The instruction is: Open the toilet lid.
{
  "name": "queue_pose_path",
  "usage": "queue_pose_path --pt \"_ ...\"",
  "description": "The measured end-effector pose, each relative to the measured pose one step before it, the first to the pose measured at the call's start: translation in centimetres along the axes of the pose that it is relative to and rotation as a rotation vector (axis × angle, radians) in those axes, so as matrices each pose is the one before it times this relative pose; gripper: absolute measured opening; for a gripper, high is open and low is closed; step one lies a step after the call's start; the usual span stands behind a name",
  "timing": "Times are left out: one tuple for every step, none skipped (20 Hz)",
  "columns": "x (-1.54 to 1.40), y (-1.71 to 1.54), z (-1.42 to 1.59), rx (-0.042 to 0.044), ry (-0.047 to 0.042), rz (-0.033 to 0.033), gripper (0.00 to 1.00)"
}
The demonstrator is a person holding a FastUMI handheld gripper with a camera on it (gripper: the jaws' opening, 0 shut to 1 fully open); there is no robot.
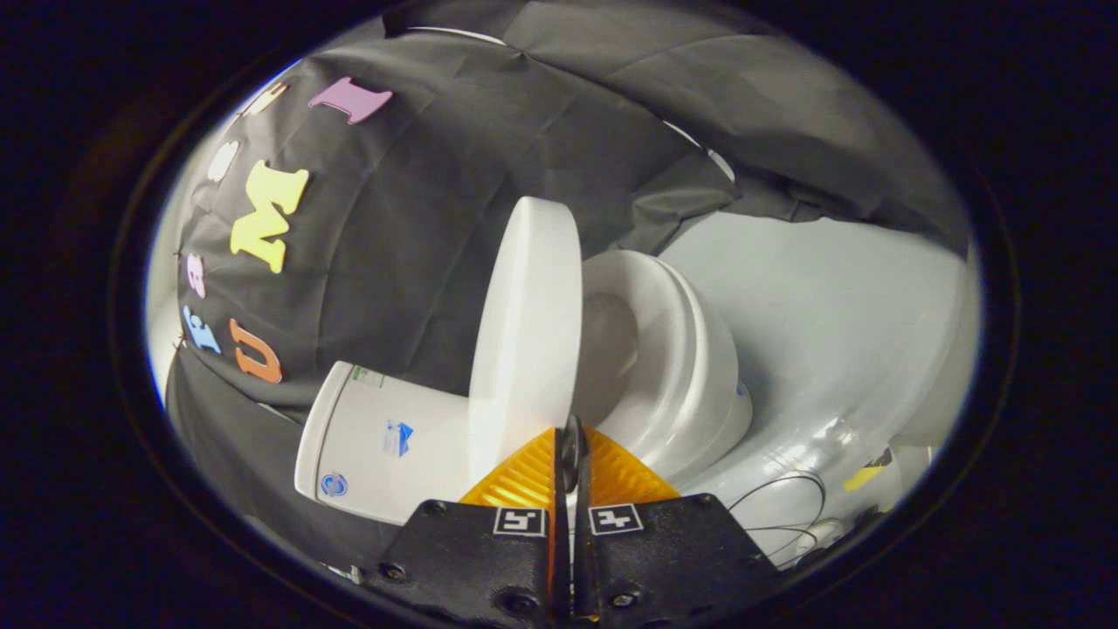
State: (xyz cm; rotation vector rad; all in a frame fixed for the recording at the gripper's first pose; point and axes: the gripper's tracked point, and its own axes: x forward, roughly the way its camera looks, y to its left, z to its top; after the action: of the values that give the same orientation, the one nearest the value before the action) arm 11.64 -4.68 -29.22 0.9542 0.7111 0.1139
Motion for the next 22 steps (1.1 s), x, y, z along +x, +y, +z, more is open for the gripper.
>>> queue_pose_path --pt "-0.092 0.397 0.069 -0.00823 -0.00771 -0.00152 0.05" --pt "-0.11 0.442 -0.07 -0.01299 -0.0062 0.00076 0.05" --pt "-0.215 0.454 0.088 -0.01032 -0.00652 0.00202 0.05" --pt "-0.106 0.46 0.04 -0.00811 -0.00425 0.00308 0.05" --pt "-0.204 0.657 0.097 -0.00574 -0.00663 0.00486 0.05" --pt "-0.216 0.68 0.024 -0.00906 -0.0069 0.00554 0.05" --pt "-0.074 0.552 0.027 -0.01102 -0.00646 0.00298 0.05" --pt "-0.127 0.541 0.134 -0.01971 -0.00565 0.00153 0.05" --pt "-0.103 0.647 0.085 -0.01968 -0.00667 -0.00026 0.05" --pt "-0.101 0.608 0.057 -0.0195 -0.00626 -0.00029 0.05" --pt "-0.167 0.794 -0.003 -0.01762 -0.0068 -0.00002 0.05" --pt "-0.3 0.762 0.168 -0.01336 -0.00553 0.00065 0.05" --pt "-0.158 0.525 -0.108 -0.01855 -0.00601 -0.00026 0.05" --pt "0.018 0.56 -0.015 -0.02106 -0.0064 -0.00471 0.05" --pt "-0.023 0.387 0.02 -0.01981 -0.0058 -0.00754 0.05" --pt "-0.253 0.314 0.071 -0.01482 -0.00436 -0.00747 0.05" --pt "-0.078 0.283 0.091 -0.00936 -0.0057 -0.00529 0.05" --pt "-0.147 0.243 -0.053 -0.00825 -0.0014 -0.00491 0.05" --pt "-0.081 0.31 0.046 -0.01048 -0.00055 -0.00384 0.05" --pt "-0.042 0.389 -0.02 -0.00694 -0.00153 -0.00195 0.05" --pt "0.008 0.32 0.053 -0.00813 -0.00103 -0.00303 0.05" --pt "-0.093 0.291 -0.003 -0.01105 -0.00108 -0.0045 0.05"
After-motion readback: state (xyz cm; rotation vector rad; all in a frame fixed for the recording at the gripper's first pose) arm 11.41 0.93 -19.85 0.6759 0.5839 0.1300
